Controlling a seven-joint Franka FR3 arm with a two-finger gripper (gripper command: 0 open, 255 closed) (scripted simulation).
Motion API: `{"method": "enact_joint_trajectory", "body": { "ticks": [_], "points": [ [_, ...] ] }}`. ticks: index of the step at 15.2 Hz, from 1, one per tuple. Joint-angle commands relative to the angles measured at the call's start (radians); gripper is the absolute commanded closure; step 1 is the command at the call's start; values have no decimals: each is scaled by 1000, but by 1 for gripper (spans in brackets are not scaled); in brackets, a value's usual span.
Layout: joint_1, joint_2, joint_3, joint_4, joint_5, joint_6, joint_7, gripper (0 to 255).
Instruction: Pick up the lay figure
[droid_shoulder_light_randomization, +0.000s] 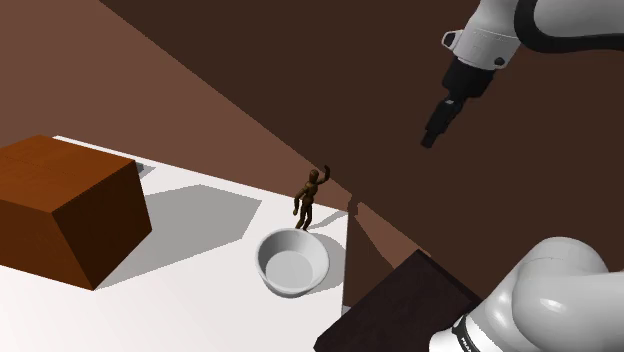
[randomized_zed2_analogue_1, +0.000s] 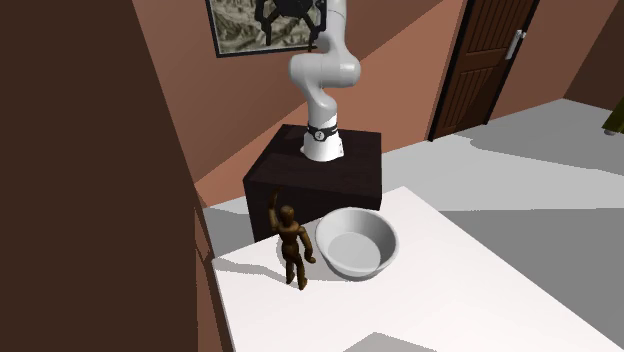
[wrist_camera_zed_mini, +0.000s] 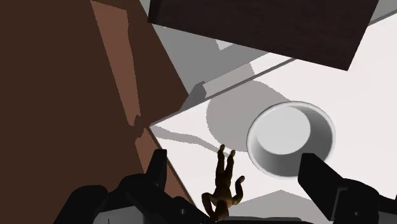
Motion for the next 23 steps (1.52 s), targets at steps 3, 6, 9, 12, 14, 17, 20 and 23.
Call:
{"method": "enact_joint_trajectory", "body": {
  "ticks": [3, 6, 9, 12, 14, 17, 20, 23],
  "points": [
    [0, 60, 11, -4, 6, 55, 26, 0],
    [-2, 157, 26, 1, 12, 133, 64, 0],
    [-4, 261, 41, 18, 15, 206, 101, 0],
    [-6, 371, 54, 48, 15, 272, 137, 0],
    [-7, 446, 62, 74, 13, 311, 161, 0],
    [-10, 562, 74, 124, 7, 363, 197, 0],
    [-11, 679, 82, 185, -2, 404, 232, 0],
    [-10, 798, 88, 258, -13, 436, 265, 0]
  ]
}}
